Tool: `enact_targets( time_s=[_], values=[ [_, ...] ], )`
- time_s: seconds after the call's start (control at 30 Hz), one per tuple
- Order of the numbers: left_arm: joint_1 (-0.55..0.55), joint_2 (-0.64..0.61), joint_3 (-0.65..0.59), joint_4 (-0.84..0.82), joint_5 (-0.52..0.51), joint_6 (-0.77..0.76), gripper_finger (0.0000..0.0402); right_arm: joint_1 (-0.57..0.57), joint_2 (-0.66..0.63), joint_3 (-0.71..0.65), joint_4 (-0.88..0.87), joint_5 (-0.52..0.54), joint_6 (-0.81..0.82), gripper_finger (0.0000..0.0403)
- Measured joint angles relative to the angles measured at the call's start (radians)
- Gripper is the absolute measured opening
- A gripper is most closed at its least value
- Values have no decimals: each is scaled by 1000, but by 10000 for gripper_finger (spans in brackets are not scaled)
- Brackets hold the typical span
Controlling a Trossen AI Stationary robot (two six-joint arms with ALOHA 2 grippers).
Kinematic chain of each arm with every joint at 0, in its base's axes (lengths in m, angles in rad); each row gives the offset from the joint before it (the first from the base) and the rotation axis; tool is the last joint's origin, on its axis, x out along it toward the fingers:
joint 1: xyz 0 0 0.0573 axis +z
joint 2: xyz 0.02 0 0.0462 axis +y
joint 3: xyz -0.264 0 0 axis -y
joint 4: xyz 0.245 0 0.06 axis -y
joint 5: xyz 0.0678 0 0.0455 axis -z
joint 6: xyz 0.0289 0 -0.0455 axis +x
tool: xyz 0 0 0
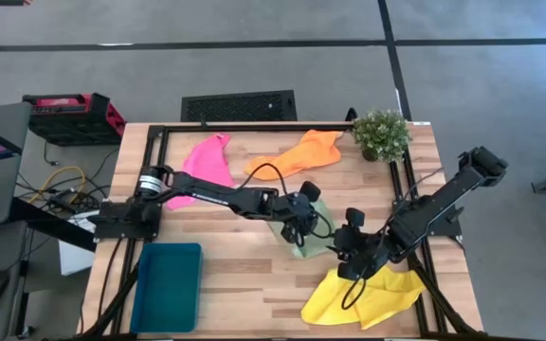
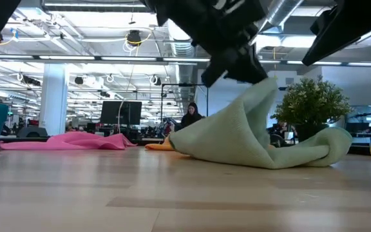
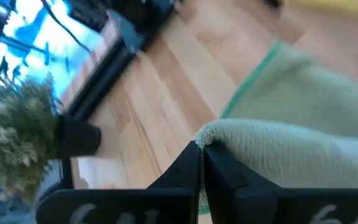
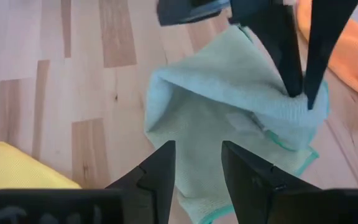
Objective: Fold microfiber towels
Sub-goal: Fold the green microfiber towel, then put the green microfiber towel into the bin
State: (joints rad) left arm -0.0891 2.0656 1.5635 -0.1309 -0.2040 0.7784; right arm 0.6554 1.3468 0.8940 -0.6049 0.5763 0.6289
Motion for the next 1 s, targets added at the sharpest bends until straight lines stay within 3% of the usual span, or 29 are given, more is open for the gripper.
enact_targets(
  time_s=[0.4, 0.8, 1.0],
  values=[
    [-21, 17, 0, 37, -14, -14, 34, -1, -13, 0, -24, -2, 1, 155],
    [-32, 17, 1, 39, -16, -38, 130, 5, -13, 0, -52, -7, 45, 155],
    [-65, 9, 1, 39, -25, 12, 150, 6, -13, 0, -60, -10, 45, 155]
  ],
)
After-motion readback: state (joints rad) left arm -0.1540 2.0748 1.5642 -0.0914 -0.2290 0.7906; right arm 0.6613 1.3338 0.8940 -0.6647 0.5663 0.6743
